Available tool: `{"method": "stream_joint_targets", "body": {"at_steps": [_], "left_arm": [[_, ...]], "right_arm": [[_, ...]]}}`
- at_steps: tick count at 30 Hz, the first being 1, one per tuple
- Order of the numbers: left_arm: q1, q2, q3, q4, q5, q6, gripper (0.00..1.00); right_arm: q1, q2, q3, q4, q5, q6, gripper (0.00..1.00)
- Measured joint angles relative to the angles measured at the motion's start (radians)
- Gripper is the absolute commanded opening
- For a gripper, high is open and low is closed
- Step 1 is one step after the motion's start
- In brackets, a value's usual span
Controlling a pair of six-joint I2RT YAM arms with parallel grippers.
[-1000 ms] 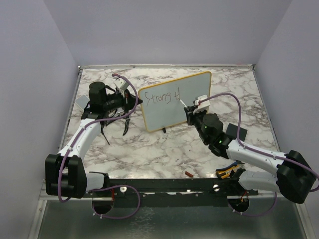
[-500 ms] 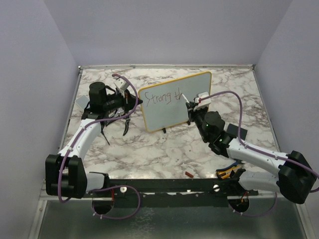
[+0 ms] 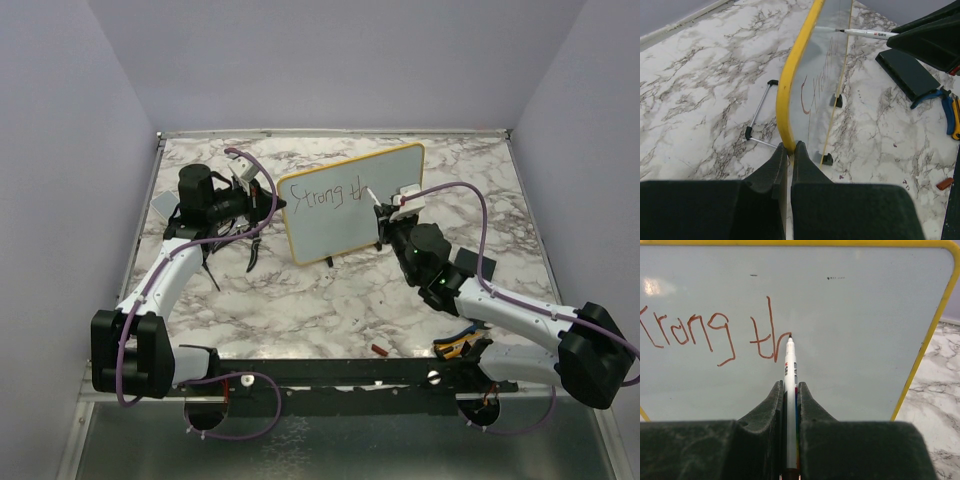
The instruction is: Write a sentence on the whiteboard
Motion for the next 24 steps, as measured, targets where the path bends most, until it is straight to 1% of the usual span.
{"method": "stream_joint_targets", "body": {"at_steps": [9,14,20,24], "left_arm": [[0.000,0.000,0.000,0.000,-0.001,0.000,0.00],[0.000,0.000,0.000,0.000,-0.001,0.000,0.00],[0.000,-0.001,0.000,-0.001,0.000,0.000,0.00],[0.000,-0.001,0.000,-0.001,0.000,0.000,0.00]], "right_arm": [[0.000,0.000,-0.034,-0.021,0.000,0.052,0.01],[0.000,-0.017,-0.034,-0.029,-0.002,0.051,0.01],[0.000,-0.107,-0.033,-0.036,-0.002,0.031,0.01],[0.000,-0.093,-0.017,-0.031,-0.002,0.005,0.00]]}}
